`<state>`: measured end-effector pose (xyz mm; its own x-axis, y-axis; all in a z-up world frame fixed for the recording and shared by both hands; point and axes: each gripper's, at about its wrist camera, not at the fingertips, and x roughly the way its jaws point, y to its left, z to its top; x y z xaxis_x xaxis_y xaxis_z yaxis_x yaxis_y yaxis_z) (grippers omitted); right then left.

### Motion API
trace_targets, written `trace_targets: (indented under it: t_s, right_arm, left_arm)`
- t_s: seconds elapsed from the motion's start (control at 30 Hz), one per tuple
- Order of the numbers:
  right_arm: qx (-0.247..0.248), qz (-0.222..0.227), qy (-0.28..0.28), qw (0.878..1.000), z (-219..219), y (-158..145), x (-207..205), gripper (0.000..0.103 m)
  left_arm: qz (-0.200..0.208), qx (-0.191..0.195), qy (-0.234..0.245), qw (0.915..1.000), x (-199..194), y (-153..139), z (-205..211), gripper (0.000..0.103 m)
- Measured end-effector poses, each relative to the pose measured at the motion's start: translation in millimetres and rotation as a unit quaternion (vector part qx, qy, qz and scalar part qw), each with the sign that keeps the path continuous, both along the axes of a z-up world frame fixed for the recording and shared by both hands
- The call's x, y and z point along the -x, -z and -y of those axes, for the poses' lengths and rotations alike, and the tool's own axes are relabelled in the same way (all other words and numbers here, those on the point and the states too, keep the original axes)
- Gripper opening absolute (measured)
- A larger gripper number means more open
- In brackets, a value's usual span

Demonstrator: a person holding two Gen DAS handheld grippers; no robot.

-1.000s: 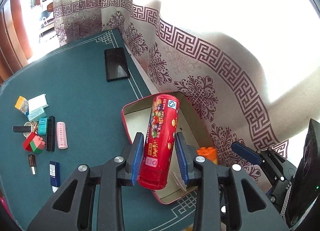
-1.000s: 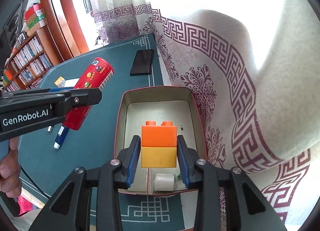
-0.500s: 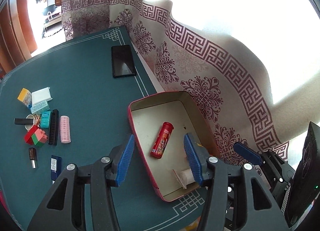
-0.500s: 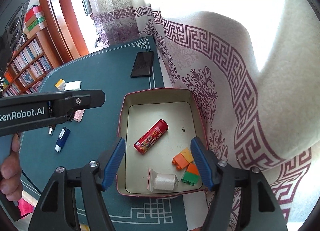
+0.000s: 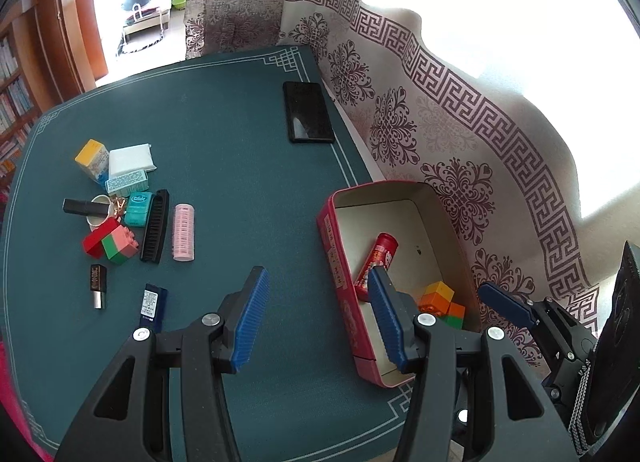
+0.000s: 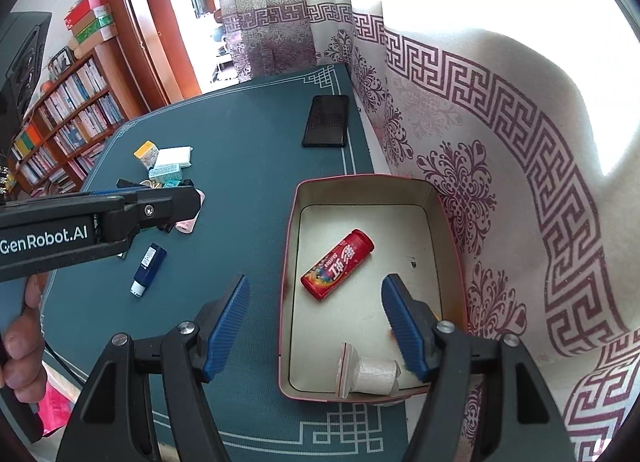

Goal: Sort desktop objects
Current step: 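Move both grippers back toward the perfume bottle and navy lotion bottle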

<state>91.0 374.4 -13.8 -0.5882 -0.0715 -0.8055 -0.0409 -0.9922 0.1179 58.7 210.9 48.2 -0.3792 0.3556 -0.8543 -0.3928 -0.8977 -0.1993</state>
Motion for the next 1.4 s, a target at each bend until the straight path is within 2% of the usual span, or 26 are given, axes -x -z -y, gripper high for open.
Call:
trace_targets:
  t_s: [0.47,0.9,1.13,1.4]
  right_arm:
    - [0.004,0.023,-0.049,0.999,60.7,10.3,27.5,0.073]
    - [0.007,0.056,-0.081,0.995,114.8,28.8,52.3,0.073]
    - [0.007,0.075,-0.09,0.993,139.8,40.8,61.8,0.073]
    - [0.004,0.098,-0.085,0.992,154.3,55.0,68.5,0.073]
  left_arm:
    - [0.017,0.006,-0.076,0.9969,23.8,16.0,90.5,0.055]
    - [0.042,0.018,-0.147,0.988,48.8,42.6,179.8,0.055]
    - [0.062,0.031,-0.161,0.9845,60.7,65.8,209.1,0.055]
    - [0.083,0.045,-0.151,0.984,75.0,92.1,218.8,0.055]
